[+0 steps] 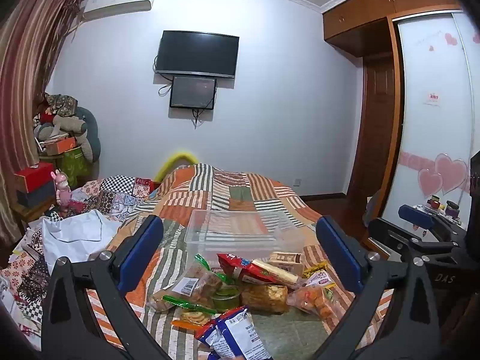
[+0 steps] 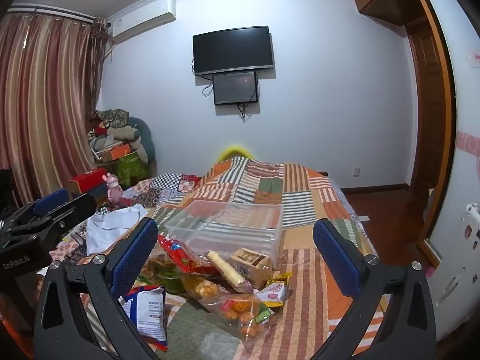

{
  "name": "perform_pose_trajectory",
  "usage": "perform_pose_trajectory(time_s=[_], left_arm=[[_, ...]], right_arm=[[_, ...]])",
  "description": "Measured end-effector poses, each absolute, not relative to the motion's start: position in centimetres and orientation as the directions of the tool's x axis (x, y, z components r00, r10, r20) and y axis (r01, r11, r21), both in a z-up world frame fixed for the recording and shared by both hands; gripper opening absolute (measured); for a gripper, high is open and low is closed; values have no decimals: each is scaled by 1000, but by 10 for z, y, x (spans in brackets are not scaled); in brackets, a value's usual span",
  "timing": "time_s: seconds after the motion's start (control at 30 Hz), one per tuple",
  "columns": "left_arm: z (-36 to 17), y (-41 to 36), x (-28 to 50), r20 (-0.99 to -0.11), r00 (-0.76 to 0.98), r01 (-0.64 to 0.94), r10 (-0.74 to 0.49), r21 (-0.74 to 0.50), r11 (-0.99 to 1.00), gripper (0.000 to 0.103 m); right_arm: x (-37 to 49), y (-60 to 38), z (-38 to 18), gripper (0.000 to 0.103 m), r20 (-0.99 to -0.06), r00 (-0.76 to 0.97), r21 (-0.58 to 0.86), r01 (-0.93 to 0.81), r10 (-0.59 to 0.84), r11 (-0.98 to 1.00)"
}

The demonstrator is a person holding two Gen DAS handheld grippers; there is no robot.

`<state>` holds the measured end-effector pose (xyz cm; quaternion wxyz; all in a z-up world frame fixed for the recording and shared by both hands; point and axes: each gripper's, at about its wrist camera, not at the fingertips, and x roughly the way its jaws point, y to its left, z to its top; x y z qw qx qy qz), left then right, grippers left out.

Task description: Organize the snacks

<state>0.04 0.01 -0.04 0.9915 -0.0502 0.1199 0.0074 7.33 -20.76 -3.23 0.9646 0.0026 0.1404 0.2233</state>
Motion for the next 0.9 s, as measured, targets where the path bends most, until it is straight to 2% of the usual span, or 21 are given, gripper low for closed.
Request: perform_pose_trajectory(time_s=[0.9], left_arm=[[-2,2,-2,-227,974,-40,17,-96,995,103]], right_arm=[[75,-211,-33,103,-274,855,101,-430,440,897]])
